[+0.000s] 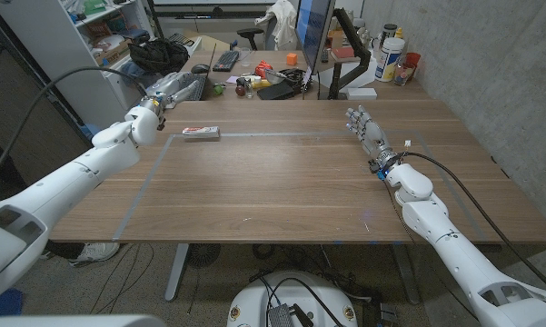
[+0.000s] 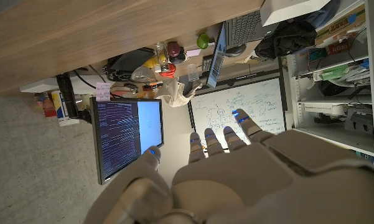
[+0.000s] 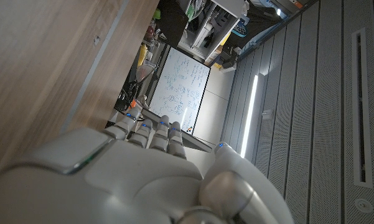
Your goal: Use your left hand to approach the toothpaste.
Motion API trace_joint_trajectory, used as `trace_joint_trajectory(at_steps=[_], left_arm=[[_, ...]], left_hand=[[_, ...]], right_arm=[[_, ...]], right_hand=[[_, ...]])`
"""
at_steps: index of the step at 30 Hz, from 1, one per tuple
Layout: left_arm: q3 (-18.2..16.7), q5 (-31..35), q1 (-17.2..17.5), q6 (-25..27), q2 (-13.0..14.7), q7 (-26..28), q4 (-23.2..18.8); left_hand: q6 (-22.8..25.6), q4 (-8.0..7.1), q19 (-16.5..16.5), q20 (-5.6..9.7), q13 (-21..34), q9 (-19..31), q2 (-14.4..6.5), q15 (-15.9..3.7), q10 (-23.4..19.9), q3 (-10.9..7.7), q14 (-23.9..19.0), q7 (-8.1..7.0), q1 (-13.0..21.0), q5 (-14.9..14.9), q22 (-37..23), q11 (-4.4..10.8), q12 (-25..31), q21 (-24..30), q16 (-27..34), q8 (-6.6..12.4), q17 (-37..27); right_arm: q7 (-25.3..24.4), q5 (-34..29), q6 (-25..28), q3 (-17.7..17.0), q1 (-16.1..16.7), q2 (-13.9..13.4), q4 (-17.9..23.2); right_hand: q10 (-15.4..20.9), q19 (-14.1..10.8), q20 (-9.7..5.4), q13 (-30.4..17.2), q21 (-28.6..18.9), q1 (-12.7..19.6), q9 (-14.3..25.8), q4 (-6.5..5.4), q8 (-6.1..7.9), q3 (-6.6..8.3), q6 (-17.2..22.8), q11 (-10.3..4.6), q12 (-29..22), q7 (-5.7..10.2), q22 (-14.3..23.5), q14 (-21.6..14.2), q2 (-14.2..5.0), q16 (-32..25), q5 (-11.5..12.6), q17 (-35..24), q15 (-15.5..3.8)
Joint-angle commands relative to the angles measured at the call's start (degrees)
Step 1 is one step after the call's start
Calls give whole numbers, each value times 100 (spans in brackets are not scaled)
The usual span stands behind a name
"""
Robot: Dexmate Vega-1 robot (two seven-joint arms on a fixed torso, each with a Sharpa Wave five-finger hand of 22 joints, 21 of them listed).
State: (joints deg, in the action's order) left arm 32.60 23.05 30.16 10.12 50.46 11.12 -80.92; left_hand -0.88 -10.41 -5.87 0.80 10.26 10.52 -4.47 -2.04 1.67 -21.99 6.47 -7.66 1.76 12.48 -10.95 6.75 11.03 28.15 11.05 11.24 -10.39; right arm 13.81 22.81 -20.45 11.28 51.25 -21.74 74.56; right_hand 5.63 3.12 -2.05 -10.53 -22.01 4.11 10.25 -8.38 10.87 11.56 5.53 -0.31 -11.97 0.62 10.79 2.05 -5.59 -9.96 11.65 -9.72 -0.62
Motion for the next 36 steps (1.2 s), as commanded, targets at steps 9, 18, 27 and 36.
trace_joint_trajectory(at_steps=[9, 18, 27, 36], left_arm=[[108, 61, -63, 50, -29, -119, 149], [164, 88, -122, 70, -59, -188, 213], [225, 110, -183, 108, -100, -258, 295], [301, 124, -269, 170, -139, -371, 415]], left_hand=[[81, 2, -35, -2, 25, 26, -357, -151, -77, 29, -19, -17, -77, 39, -10, 9, 25, -44, 13, 35, -20], [138, 1, -35, -3, 26, 26, -357, -163, -107, 46, -53, -6, -83, 46, -10, 32, 29, -48, 21, 48, -20], [162, -1, -34, -10, 26, 27, -363, -161, -125, 58, -68, -1, -86, 52, -10, 14, 29, -52, 22, 47, -20], [119, -3, -53, -15, 26, 28, -370, -160, -85, 67, -57, -15, -89, 56, -12, 12, 10, -61, 14, 23, -20]], right_arm=[[14, -30, 34, 35, -29, -18, -8], [43, -27, 11, 44, -44, -15, -55], [48, -26, -6, 44, -41, -20, -55], [43, -30, -1, 54, -48, -16, -56]], right_hand=[[57, -13, -148, -7, 49, -53, 24, 3, 5, 65, 40, -18, -22, -7, 16, 21, -172, -33, -12, -10, -10], [65, -16, -148, -7, 59, -57, 24, 4, 3, 68, 38, -17, -23, -5, 17, 21, -170, -32, -11, -10, -10], [79, -20, -146, -7, 68, -60, 24, 5, 6, 71, 47, -18, -28, -5, 17, 19, -167, -32, -11, -9, -2], [86, -24, -145, -7, 78, -64, 24, 6, 9, 74, 59, -12, -28, -7, 18, 16, -162, -32, -11, -9, -6]])
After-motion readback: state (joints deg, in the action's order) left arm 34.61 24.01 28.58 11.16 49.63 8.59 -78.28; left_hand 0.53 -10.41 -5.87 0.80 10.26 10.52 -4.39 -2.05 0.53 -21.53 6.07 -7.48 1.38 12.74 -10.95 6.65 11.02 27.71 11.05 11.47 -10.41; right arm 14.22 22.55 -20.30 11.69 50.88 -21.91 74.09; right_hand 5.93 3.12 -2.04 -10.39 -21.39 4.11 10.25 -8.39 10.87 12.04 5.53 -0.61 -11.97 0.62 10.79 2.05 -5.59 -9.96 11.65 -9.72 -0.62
